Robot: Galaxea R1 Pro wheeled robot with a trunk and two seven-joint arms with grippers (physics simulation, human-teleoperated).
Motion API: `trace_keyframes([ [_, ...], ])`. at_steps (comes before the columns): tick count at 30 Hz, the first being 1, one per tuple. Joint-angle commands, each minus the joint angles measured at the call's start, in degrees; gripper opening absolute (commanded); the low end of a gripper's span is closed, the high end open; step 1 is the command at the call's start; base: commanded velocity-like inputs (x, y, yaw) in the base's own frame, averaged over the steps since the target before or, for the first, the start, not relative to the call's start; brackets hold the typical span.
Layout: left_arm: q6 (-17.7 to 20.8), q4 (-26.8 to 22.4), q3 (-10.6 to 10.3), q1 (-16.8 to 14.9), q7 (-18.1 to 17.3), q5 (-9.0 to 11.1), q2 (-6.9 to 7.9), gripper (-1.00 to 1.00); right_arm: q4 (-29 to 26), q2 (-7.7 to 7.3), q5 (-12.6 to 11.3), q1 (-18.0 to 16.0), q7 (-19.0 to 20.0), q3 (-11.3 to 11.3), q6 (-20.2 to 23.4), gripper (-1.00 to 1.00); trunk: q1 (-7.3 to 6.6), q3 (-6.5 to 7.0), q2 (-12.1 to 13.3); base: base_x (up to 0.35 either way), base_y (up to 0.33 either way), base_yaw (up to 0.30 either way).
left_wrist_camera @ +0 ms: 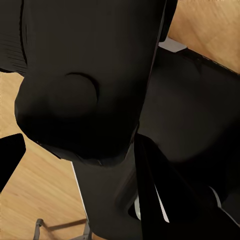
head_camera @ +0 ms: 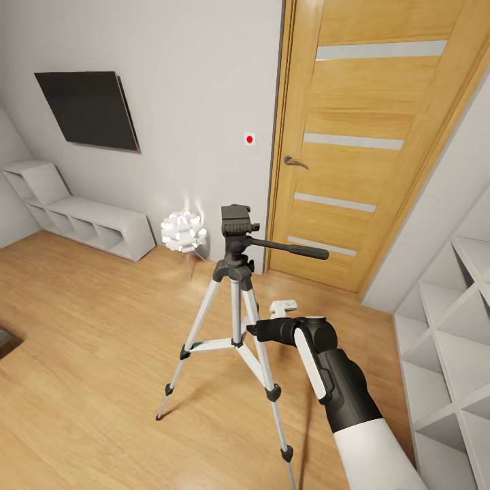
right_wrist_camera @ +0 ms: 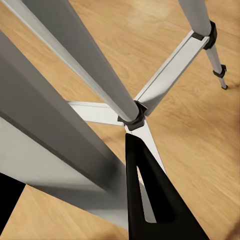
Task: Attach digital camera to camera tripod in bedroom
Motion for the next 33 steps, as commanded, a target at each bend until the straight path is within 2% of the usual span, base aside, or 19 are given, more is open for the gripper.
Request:
trace_keyframes([
  [1, 0.26, -0.06, -0.47, -0.02, 0.01, 0.54, 0.07, -1.00, 0.22, 0.01, 3.26, -0.03, -0.25, -0.12, 0.00, -1.00, 0.05, -0.11, -0.07, 0.000, 0.000, 0.000],
  [13, 0.37, -0.74, -0.91, -0.02, 0.06, -0.42, 0.33, -1.00, 0.19, 0.01, 3.34, -0.03, -0.22, -0.19, 0.17, -1.00, 0.05, -0.11, -0.07, 0.000, 0.000, 0.000],
  [16, 1.06, -3.49, -0.96, -0.20, 0.11, -0.53, 1.47, -1.00, 0.19, 0.01, 3.35, -0.03, -0.23, -0.17, 0.17, -1.00, 0.05, -0.11, -0.07, 0.000, 0.000, 0.000],
  [18, 2.93, -8.09, -1.01, -0.33, 0.11, -0.62, 2.84, -1.00, 0.19, 0.01, 3.35, -0.03, -0.21, -0.14, 0.19, -1.00, 0.05, -0.11, -0.07, 0.000, 0.000, 0.000],
  [20, 7.41, -14.07, -1.03, -0.44, 0.15, -0.66, 4.79, -1.00, 0.17, 0.01, 3.35, -0.03, -0.20, -0.13, 0.21, -1.00, 0.05, -0.11, -0.07, 0.000, 0.000, 0.000],
  [21, 12.00, -18.65, -1.01, -0.56, 0.18, -0.68, 6.51, -1.00, 0.16, 0.01, 3.35, -0.03, -0.19, -0.12, 0.21, -1.00, 0.05, -0.11, -0.07, 0.000, 0.000, 0.000],
  [22, 14.60, -21.07, -0.99, -0.61, 0.22, -0.69, 7.41, -1.00, 0.17, 0.01, 3.35, -0.03, -0.20, -0.12, 0.22, -1.00, 0.05, -0.11, -0.07, 0.000, 0.000, 0.000],
  [23, 19.89, -26.05, -0.94, -0.69, 0.32, -0.67, 9.21, -1.00, 0.17, 0.01, 3.35, -0.03, -0.22, -0.12, 0.22, -1.00, 0.05, -0.11, -0.07, 0.000, 0.000, 0.000],
  [24, 22.49, -28.64, -0.91, -0.73, 0.40, -0.66, 10.07, -1.00, 0.18, 0.01, 3.35, -0.03, -0.23, -0.12, 0.22, -1.00, 0.05, -0.11, -0.07, 0.000, 0.000, 0.000],
  [25, 27.40, -33.76, -0.85, -0.86, 0.58, -0.65, 11.68, -1.00, 0.18, 0.01, 3.35, -0.03, -0.22, -0.12, 0.22, -1.00, 0.05, -0.11, -0.07, 0.000, 0.000, 0.000],
  [26, 36.23, -45.31, -0.65, -2.50, 1.85, -0.63, 14.49, -1.00, 0.18, 0.01, 3.38, -0.03, -0.24, -0.06, 0.19, -1.00, 0.05, -0.11, -0.07, 0.000, 0.000, 0.000],
  [29, 39.66, -49.92, -0.59, -5.64, 3.34, -0.58, 15.25, -1.00, 0.19, 0.01, 3.41, -0.03, -0.25, -0.04, 0.17, -1.00, 0.05, -0.11, -0.07, 0.000, 0.000, 0.000],
  [30, 41.78, -51.70, -0.54, -8.54, 4.43, -0.51, 15.54, -1.00, 0.19, 0.01, 3.42, -0.03, -0.25, 0.00, 0.15, -1.00, 0.05, -0.11, -0.07, 0.000, 0.000, 0.000],
  [32, 44.04, -52.83, -0.51, -11.90, 5.42, -0.43, 15.73, -1.00, 0.19, 0.01, 3.43, -0.03, -0.25, 0.02, 0.15, -1.00, 0.05, -0.11, -0.07, 0.000, 0.000, 0.000],
  [33, 46.40, -53.49, -0.49, -15.57, 6.20, -0.35, 15.85, -1.00, 0.19, 0.01, 3.43, -0.03, -0.25, 0.03, 0.14, -1.00, 0.05, -0.11, -0.07, 0.000, 0.000, 0.000],
])
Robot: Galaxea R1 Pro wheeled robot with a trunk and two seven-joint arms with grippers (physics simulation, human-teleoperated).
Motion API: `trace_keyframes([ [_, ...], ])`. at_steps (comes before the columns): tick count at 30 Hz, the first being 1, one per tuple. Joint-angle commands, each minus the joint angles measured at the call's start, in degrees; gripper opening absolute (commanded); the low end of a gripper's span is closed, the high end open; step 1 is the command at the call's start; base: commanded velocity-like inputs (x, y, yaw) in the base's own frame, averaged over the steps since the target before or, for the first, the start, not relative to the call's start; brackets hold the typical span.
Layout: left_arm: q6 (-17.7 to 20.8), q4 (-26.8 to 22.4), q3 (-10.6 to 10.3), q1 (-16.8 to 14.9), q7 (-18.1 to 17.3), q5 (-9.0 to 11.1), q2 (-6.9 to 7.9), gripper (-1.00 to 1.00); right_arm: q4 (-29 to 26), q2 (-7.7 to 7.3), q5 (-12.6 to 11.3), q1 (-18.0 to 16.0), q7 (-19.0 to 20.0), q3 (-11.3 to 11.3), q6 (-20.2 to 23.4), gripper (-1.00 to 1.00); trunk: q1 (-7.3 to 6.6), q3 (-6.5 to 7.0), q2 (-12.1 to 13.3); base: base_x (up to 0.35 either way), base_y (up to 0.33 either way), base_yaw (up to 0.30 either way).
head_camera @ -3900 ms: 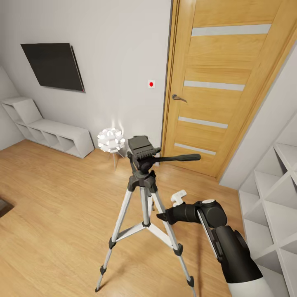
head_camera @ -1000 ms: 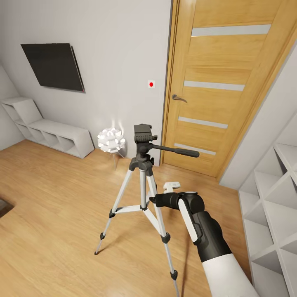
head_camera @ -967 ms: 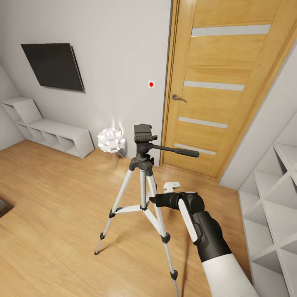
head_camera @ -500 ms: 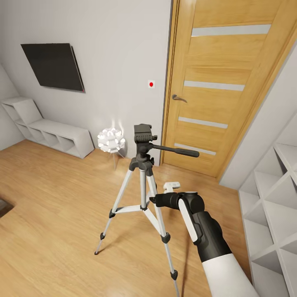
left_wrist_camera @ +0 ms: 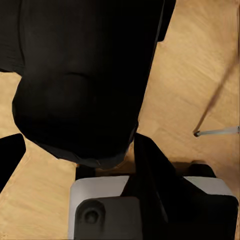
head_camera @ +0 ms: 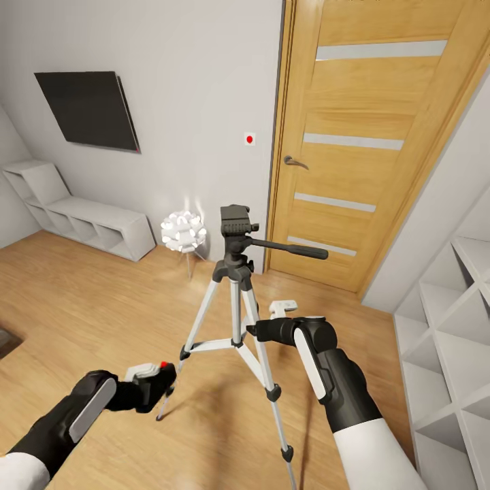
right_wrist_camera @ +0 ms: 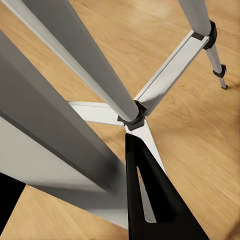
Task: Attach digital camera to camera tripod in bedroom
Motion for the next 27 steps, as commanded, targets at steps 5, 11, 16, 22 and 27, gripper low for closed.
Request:
trace_keyframes([
  [5, 6.78, -0.02, 0.04, -14.90, 1.72, 0.67, 0.11, -1.00, 0.26, 0.01, 3.34, -0.03, -0.25, -0.10, 0.01, -1.00, 0.05, -0.11, -0.10, 0.000, 0.000, 0.000],
  [11, 8.81, 3.46, 0.16, -29.42, 2.05, 0.70, 0.20, -1.00, 0.26, 0.01, 3.36, -0.03, -0.25, -0.09, 0.01, -1.00, 0.05, -0.11, -0.10, 0.000, 0.000, 0.000],
  [16, 9.20, 5.82, 0.21, -39.02, 3.84, 0.76, 0.06, -1.00, 0.26, 0.01, 3.96, -0.03, -0.25, -0.09, 0.01, -1.00, 0.05, -0.11, -0.10, 0.000, 0.000, 0.000],
  [22, 7.31, 7.83, 1.45, -40.73, 1.32, -2.59, 1.53, -1.00, 0.42, 0.01, -0.08, -0.08, -0.26, 0.33, 0.45, -1.00, 0.05, -0.09, -0.10, 0.000, 0.000, 0.000],
  [27, 5.66, 6.26, 2.32, -40.46, -0.75, -1.17, 2.29, -1.00, 0.18, -0.04, -0.18, -0.11, -0.34, 0.49, 0.59, -1.00, 0.05, -0.09, -0.10, 0.000, 0.000, 0.000],
])
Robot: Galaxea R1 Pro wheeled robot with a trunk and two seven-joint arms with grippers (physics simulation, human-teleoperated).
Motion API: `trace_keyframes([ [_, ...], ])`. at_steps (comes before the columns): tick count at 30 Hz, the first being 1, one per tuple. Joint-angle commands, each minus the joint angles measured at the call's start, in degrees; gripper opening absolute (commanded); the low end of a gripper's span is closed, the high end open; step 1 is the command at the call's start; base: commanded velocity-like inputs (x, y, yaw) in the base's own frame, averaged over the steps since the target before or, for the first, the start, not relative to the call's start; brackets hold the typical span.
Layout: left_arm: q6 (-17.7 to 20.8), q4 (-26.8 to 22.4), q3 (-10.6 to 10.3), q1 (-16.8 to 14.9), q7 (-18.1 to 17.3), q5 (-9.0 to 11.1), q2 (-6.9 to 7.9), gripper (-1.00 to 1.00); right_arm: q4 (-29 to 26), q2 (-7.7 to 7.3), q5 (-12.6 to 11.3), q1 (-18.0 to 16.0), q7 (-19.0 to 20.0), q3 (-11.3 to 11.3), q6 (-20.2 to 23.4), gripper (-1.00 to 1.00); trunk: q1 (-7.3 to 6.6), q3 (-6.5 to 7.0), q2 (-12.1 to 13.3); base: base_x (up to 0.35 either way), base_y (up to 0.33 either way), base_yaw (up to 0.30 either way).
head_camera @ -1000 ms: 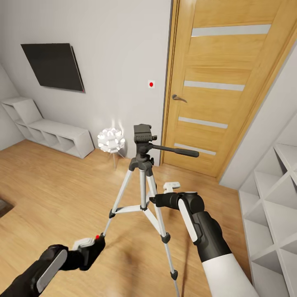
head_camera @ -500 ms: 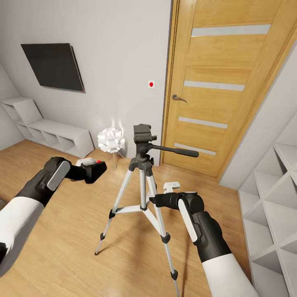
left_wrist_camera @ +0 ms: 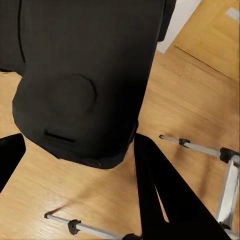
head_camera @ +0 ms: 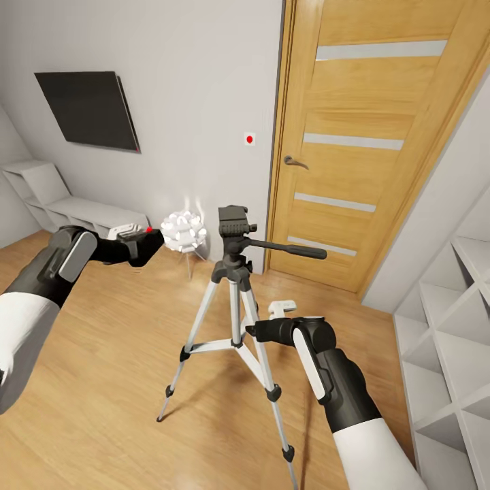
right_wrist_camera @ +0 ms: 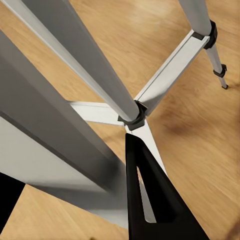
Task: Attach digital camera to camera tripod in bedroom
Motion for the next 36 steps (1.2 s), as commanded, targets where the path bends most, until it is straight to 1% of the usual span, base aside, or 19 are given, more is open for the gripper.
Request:
trace_keyframes([
  [1, -0.21, -0.38, 0.11, 0.23, -0.09, 0.65, 0.41, -1.00, -0.02, -0.01, -0.08, -0.02, -0.15, -0.01, 0.48, -1.00, 0.04, -0.12, -0.10, 0.000, 0.000, 0.000],
  [5, -1.49, -1.61, 1.44, 0.78, -1.74, 1.64, 1.69, -1.00, -0.44, -0.02, 0.14, -0.02, 0.14, -0.07, 0.53, -1.00, 0.04, -0.12, -0.10, 0.000, 0.000, 0.000],
  [6, -1.81, -1.92, 1.77, 0.86, -2.14, 1.89, 2.02, -1.00, -0.53, -0.02, 0.50, -0.02, 0.18, -0.07, 0.54, -1.00, 0.04, -0.12, -0.10, 0.000, 0.000, 0.000],
  [8, -2.43, -2.55, 2.44, 0.82, -2.95, 0.99, 2.67, -1.00, -0.72, -0.02, 1.63, -0.01, 0.29, -0.08, 0.57, -1.00, 0.04, -0.12, -0.10, 0.000, 0.000, 0.000],
  [10, -3.07, -3.17, 2.59, 0.35, -3.77, 0.05, 3.20, -1.00, -0.91, -0.02, 1.84, -0.02, 0.32, -0.08, 0.59, -1.00, 0.04, -0.12, -0.10, 0.000, 0.000, 0.000],
  [11, -3.38, -3.49, 2.61, 0.03, -4.18, -0.28, 3.13, -1.00, -0.96, -0.02, 1.98, -0.02, 0.33, -0.08, 0.59, -1.00, 0.04, -0.12, -0.10, 0.000, 0.000, 0.000],
  [14, -4.35, -4.45, 2.55, -0.95, -5.42, -0.20, 2.20, -1.00, -1.04, -0.02, 2.13, -0.03, 0.36, -0.10, 0.55, -1.00, 0.04, -0.12, -0.10, 0.000, 0.000, 0.000],
  [25, -7.74, -7.91, 2.20, -4.53, -10.02, 1.24, -1.47, -1.00, -1.06, -0.02, 2.26, 0.00, 0.44, -0.17, 0.48, -1.00, 0.04, -0.12, -0.10, 0.000, 0.000, 0.000],
  [32, -9.81, -6.26, 0.13, -6.76, -12.93, 1.44, -3.79, -1.00, -1.08, -0.02, 2.27, -0.01, 0.45, -0.17, 0.51, -1.00, 0.04, -0.12, -0.10, 0.000, 0.000, 0.000],
  [33, -21.82, -5.84, -2.58, -18.69, -69.77, -23.82, -8.29, -1.00, -1.07, -0.02, 7.74, 0.00, 0.45, -0.17, 0.51, -1.00, 0.04, -0.12, -0.10, 0.000, 0.000, 0.000],
  [34, -22.49, -5.64, -3.04, -18.70, -70.35, -24.01, -8.30, -1.00, -1.07, -0.02, 7.74, 0.01, 0.45, -0.17, 0.51, -1.00, 0.04, -0.12, -0.10, 0.000, 0.000, 0.000],
  [35, -23.82, -5.25, -3.93, -18.71, -71.32, -24.46, -8.28, -1.00, -1.06, -0.02, 7.74, 0.01, 0.45, -0.17, 0.51, -1.00, 0.04, -0.12, -0.10, 0.000, 0.000, 0.000],
  [36, -26.78, -4.43, -5.54, -18.72, -72.50, -25.54, -8.28, -1.00, -1.06, -0.02, 7.74, 0.01, 0.45, -0.17, 0.51, -1.00, 0.04, -0.12, -0.10, 0.000, 0.000, 0.000],
])
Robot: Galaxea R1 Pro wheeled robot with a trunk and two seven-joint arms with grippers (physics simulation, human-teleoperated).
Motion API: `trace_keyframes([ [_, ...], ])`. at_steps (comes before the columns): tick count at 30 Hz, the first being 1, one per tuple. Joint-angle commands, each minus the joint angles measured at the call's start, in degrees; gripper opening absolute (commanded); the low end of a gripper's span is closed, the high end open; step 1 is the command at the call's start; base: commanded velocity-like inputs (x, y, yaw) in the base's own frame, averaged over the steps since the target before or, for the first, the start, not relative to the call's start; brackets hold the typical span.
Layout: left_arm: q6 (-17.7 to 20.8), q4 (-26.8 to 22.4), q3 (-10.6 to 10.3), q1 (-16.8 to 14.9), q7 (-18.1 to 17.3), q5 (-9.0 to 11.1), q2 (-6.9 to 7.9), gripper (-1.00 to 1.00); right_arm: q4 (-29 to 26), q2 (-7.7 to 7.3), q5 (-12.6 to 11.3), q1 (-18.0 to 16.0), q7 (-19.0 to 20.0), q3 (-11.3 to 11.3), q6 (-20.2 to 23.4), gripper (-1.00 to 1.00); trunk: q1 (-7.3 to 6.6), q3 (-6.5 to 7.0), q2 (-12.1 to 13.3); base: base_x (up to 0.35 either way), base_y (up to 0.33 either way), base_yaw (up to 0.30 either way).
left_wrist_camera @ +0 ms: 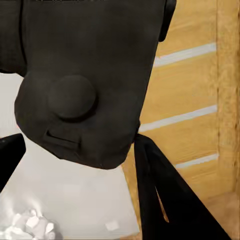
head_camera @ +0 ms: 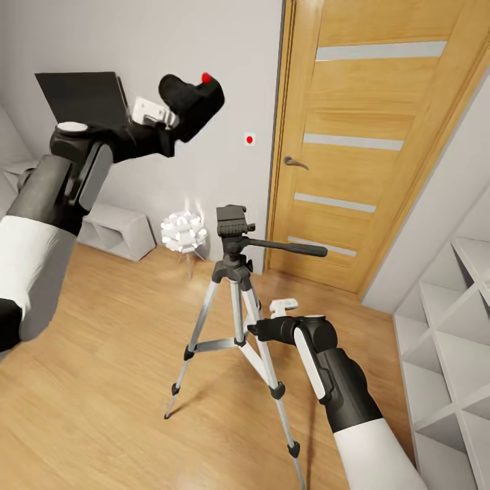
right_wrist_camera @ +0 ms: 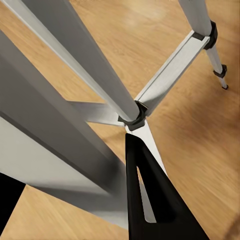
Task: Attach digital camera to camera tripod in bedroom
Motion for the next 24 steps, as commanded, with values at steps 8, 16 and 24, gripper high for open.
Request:
trace_keyframes([
  [8, -5.64, 6.16, -1.70, 0.90, -42.92, -0.56, -0.21, -1.00, 0.02, 0.02, 5.45, -0.03, -0.13, -0.04, 0.03, -1.00, 0.06, -0.14, -0.06, 0.000, 0.000, 0.000],
  [16, -6.18, 7.30, -1.37, 0.90, -42.41, -0.66, -0.41, -1.00, 0.02, 0.02, 5.45, -0.03, -0.13, -0.04, 0.00, -1.00, 0.06, -0.14, -0.06, 0.000, 0.000, 0.000],
  [24, -5.77, 7.49, -1.43, 0.90, -40.29, -0.55, -0.72, -1.00, 0.01, 0.03, 5.45, -0.06, -0.13, -0.04, -0.04, -1.00, 0.06, -0.14, -0.06, 0.000, 0.000, 0.000],
])
